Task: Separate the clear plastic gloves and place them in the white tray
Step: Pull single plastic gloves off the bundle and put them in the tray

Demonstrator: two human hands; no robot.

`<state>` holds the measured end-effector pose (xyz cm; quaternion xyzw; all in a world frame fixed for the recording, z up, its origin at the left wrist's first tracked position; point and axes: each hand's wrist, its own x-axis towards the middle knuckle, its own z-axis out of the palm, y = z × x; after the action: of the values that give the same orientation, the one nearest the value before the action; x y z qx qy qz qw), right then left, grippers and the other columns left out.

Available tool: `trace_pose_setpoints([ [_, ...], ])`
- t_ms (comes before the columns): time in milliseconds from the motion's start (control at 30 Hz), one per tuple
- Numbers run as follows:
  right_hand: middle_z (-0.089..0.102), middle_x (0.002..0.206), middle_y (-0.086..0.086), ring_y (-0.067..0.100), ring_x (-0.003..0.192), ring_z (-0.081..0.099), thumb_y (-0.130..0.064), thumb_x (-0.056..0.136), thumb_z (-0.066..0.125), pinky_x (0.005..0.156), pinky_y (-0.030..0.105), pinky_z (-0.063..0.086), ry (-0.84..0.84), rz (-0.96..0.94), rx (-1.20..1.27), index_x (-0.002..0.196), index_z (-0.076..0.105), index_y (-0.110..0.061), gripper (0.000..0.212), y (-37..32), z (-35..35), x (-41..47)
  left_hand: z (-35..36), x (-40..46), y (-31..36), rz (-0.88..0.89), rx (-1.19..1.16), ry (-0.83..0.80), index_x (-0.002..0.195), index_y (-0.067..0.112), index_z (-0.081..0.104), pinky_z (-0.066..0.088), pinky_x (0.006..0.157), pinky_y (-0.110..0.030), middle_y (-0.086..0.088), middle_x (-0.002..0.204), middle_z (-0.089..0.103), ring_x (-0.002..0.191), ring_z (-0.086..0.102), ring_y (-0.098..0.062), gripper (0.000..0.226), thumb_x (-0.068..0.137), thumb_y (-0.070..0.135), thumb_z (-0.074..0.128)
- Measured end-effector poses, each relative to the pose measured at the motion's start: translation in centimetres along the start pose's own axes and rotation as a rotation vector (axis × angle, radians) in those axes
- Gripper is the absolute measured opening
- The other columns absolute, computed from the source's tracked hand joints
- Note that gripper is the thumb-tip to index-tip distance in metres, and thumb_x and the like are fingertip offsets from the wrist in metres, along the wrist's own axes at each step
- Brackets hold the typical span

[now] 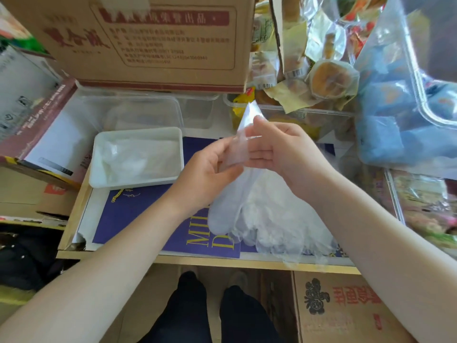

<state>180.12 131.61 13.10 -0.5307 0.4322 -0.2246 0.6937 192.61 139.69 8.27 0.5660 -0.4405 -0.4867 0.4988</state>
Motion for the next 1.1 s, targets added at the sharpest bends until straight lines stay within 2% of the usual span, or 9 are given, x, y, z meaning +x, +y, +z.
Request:
trace_pose_setpoints([
  [133, 0.07, 0.075, 0.009, 0.021, 0.072, 0.067, -0.018, 0.096, 0.047, 0.074, 0.031, 0.057, -0.096, -0.013, 0.039, 0.087, 0.065, -0.009, 0.022, -0.1, -1.1, -0.9, -0.3, 0.0, 0.1, -0.025, -0.036, -0.06, 0.121, 0.014, 0.056, 0.05, 0.089, -0.025, 0.0, 0.111, 0.068, 0.106, 0.063, -0.011, 0.034, 0.088, 0.007, 0.053],
  [233, 0.063, 0.082, -0.003, 0.008, 0.073, 0.058, -0.02, 0.089, 0.06, 0.07, 0.024, 0.047, 0.152, -0.225, -0.303, 0.099, 0.063, -0.017, 0.011, 1.0, -2.9, 0.1, -1.1, 0.4, 0.1, -0.174, -0.238, -0.063, 0.105, 0.009, 0.063, 0.054, 0.077, -0.022, 0.0, 0.09, 0.073, 0.088, 0.068, -0.012, 0.027, 0.097, 0.006, 0.037],
  [300, 0.057, 0.096, -0.011, 0.001, 0.085, 0.055, -0.035, 0.081, 0.07, 0.073, 0.019, 0.044, 0.21, -0.137, -0.344, 0.117, 0.051, -0.023, 0.042, 2.2, -4.3, 1.4, -2.0, 0.7, -0.4, -0.275, -0.398, -0.08, 0.105, 0.001, 0.064, 0.055, 0.077, -0.025, -0.008, 0.09, 0.073, 0.087, 0.069, -0.017, 0.027, 0.093, 0.009, 0.041],
  [367, 0.063, 0.109, -0.006, 0.006, 0.095, 0.062, -0.046, 0.069, 0.077, 0.08, 0.024, 0.051, 0.031, 0.055, -0.167, 0.121, 0.05, -0.016, 0.066, 3.3, -5.0, 2.3, -2.9, 0.9, -1.1, -0.356, -0.495, -0.106, 0.102, -0.002, 0.067, 0.056, 0.077, -0.028, -0.013, 0.09, 0.072, 0.087, 0.069, -0.022, 0.03, 0.085, 0.012, 0.047],
  [433, 0.07, 0.098, 0.003, 0.014, 0.086, 0.067, -0.039, 0.069, 0.074, 0.081, 0.031, 0.055, -0.158, 0.176, -0.041, 0.104, 0.063, -0.009, 0.048, 4.6, -5.2, 2.6, -3.6, 1.0, -1.9, -0.446, -0.512, -0.116, 0.091, 0.003, 0.074, 0.056, 0.072, -0.027, -0.012, 0.087, 0.073, 0.084, 0.07, -0.022, 0.034, 0.08, 0.015, 0.044],
  [533, 0.067, 0.065, -0.003, 0.006, 0.06, 0.063, -0.014, 0.079, 0.062, 0.059, 0.017, 0.052, -0.24, 0.203, 0.067, 0.079, 0.061, -0.006, 0.008, 6.4, -4.4, 2.6, -4.6, 1.1, -3.8, -0.525, -0.382, -0.068, 0.078, 0.008, 0.076, 0.056, 0.067, -0.024, -0.008, 0.08, 0.073, 0.075, 0.07, -0.016, 0.04, 0.089, 0.003, 0.038],
  [767, 0.06, 0.072, 0.006, -0.001, 0.035, 0.044, -0.005, 0.094, 0.048, 0.036, 0.014, 0.034, -0.03, 0.215, -0.288, 0.086, 0.05, -0.014, 0.013, 12.3, -1.5, 4.1, -4.3, 1.0, -9.3, -0.536, 0.214, 0.129, 0.082, 0.014, 0.06, 0.051, 0.064, -0.026, -0.003, 0.073, 0.066, 0.059, 0.062, -0.009, 0.023, 0.098, 0.015, 0.044],
  [967, 0.044, 0.136, 0.013, 0.032, 0.121, 0.043, -0.035, 0.09, 0.056, 0.095, 0.041, 0.037, 0.265, 0.017, -1.24, 0.136, 0.039, -0.01, 0.054, 16.0, -5.4, 5.2, -3.6, 2.4, -11.0, -0.46, 0.321, 0.254, 0.071, 0.02, 0.058, 0.05, 0.064, -0.025, 0.0, 0.066, 0.059, 0.058, 0.056, -0.013, 0.031, 0.097, 0.011, 0.043],
  [1100, 0.024, 0.15, 0.015, 0.036, 0.133, 0.025, -0.041, 0.092, 0.048, 0.107, 0.043, 0.023, 0.361, 0.163, -1.408, 0.142, 0.024, -0.003, 0.067, 17.9, -8.7, 5.0, -3.5, 2.7, -11.4, -0.428, 0.345, 0.209, 0.073, 0.023, 0.062, 0.049, 0.073, -0.036, 0.001, 0.066, 0.061, 0.063, 0.057, -0.019, 0.028, 0.096, 0.018, 0.046],
])
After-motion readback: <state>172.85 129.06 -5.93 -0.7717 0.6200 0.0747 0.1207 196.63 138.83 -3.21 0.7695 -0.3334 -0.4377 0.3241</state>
